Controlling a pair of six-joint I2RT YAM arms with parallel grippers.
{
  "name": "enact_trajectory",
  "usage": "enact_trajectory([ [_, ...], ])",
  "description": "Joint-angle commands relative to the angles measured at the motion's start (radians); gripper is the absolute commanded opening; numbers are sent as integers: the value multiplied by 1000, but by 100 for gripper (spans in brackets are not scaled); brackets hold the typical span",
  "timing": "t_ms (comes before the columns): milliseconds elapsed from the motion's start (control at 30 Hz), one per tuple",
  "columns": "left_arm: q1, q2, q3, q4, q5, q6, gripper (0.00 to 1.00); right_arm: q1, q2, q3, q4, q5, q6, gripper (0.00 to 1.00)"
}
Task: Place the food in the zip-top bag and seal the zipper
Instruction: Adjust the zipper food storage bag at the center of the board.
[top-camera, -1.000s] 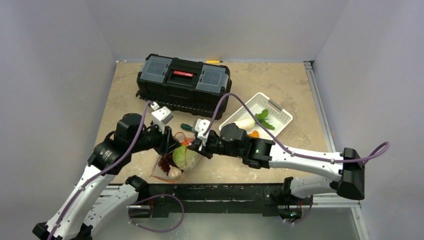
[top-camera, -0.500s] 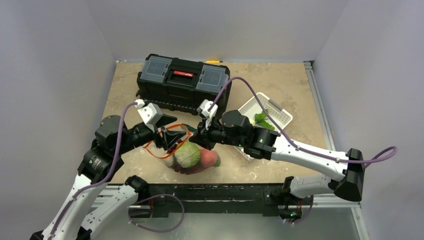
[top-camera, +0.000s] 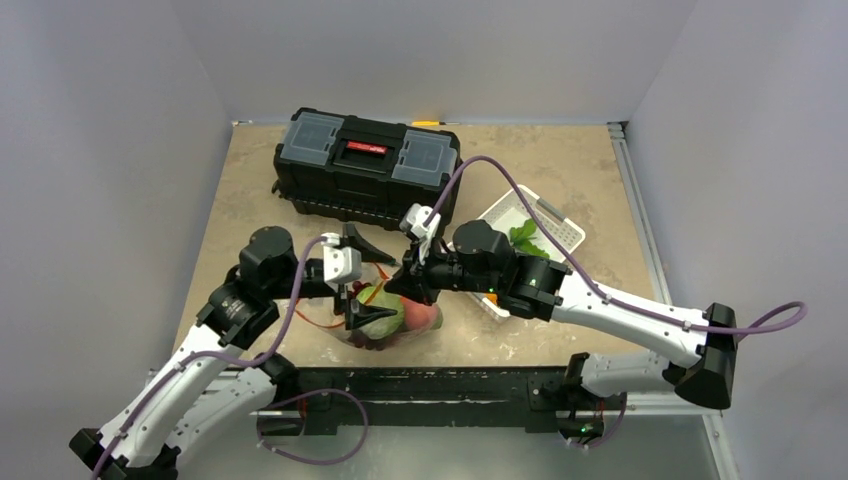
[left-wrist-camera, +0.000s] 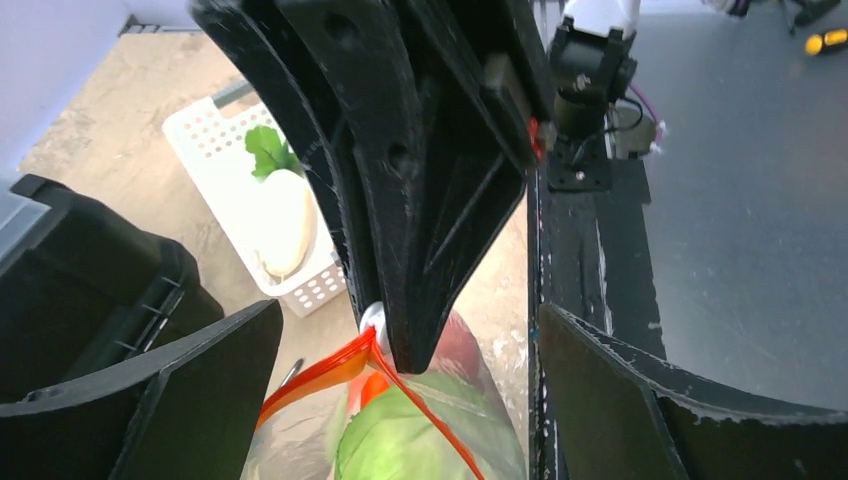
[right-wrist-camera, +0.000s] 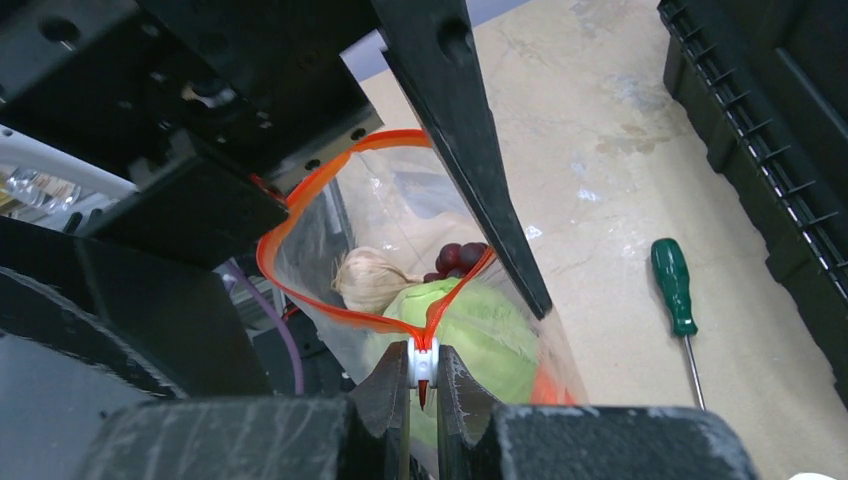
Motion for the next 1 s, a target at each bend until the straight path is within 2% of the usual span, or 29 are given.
enact_trajectory([
  [0,-27,1,-35,-18,5,121,97,-5,-53,8,32,-42,-27,0],
  [133,-59,-36,-74,-33,-79,157,86,-5,-86,-11,17,-40,-45,0],
  [233,-76,-61,-86,-21,-128,172,67,-5,-112,-25,9,-29,-58,0],
  [333,-76,-64,-80,-20,-166,173,54,-5,-128,-36,9,-48,-69,0],
  [400,-77,-59,-74,-20,-199,172,40,-5,-135,-41,14,-62,-69,0],
  [433,-77,-54,-70,-19,-209,170,29,-5,-137,-43,19,-76,-71,0],
  [467,-77,-49,-66,-20,-213,165,24,-5,-138,-46,26,-94,-75,0],
  [500,-76,-43,-60,-22,-213,159,19,-5,-138,-48,32,-108,-80,0],
  [633,-78,-27,-60,-16,-189,149,13,-5,-127,-48,56,-104,-81,1],
  [700,-78,-20,-54,-20,-171,148,6,-5,-120,-53,71,-105,-80,12],
  [733,-78,-19,-50,-23,-165,148,2,-5,-120,-58,77,-89,-76,21],
  [767,-78,-21,-48,-25,-164,148,0,-6,-120,-65,80,-59,-70,31],
  [833,-79,-30,-56,-17,-167,151,0,-13,-129,-80,78,22,-50,44],
  [900,-80,-37,-62,-10,-177,149,0,-36,-164,-113,91,35,-20,52],
  [967,-81,-38,-56,-13,-177,146,0,-60,-212,-170,140,-5,0,56],
])
